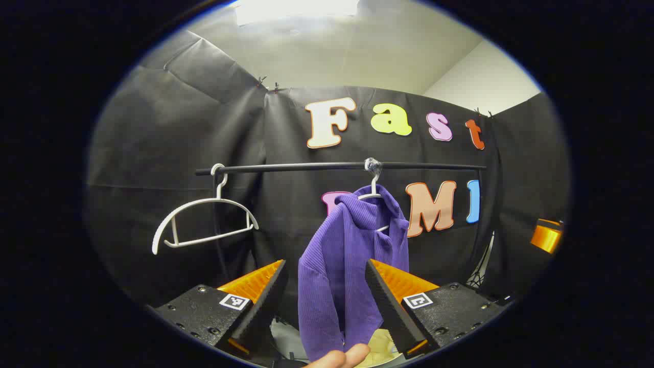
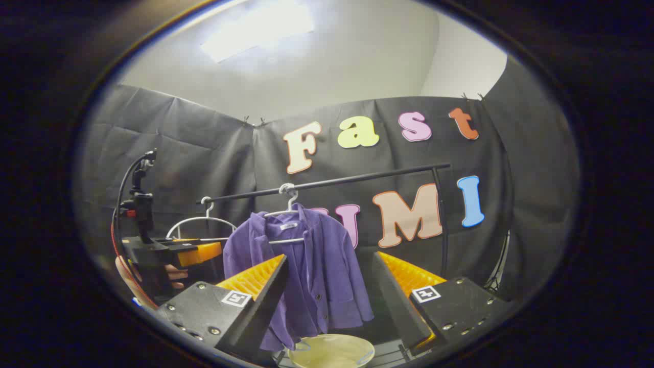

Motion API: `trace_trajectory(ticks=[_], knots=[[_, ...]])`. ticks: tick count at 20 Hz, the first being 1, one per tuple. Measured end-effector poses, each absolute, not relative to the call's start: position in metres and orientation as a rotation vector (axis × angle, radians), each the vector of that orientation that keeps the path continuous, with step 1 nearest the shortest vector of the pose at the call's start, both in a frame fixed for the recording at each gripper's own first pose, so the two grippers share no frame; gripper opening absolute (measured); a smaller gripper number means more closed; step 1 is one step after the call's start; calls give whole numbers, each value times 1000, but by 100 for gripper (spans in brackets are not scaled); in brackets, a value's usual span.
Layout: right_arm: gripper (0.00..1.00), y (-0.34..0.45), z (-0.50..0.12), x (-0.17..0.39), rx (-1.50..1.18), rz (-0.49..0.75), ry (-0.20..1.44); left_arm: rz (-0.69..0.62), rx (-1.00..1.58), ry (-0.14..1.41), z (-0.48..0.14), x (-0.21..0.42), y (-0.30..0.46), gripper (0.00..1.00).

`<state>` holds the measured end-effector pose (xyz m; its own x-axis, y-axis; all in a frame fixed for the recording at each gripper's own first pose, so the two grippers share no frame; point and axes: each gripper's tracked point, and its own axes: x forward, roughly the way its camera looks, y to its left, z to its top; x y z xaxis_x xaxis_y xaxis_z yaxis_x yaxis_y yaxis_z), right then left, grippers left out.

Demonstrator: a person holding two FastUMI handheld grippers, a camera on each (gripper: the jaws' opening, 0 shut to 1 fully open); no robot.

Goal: Grasp the clothes on the hanger with both hands and then place them into the laundry hamper below.

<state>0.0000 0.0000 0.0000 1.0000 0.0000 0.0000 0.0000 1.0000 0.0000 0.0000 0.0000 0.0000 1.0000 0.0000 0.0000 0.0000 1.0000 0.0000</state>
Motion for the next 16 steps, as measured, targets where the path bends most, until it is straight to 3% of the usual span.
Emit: trace_trajectory(ticks=[6, 10, 16], knots=[[98, 4, -14, 6, -23, 3, 28, 9, -10, -16, -5, -8, 0, 92], [98, 10, 8, 3, 1, 23, -79, 31, -13, -27, -3, -6, 5, 92], [98, 4, -2, 13, 18, 19, -79, 62, -8, -32, -14, 1, 0, 92]])
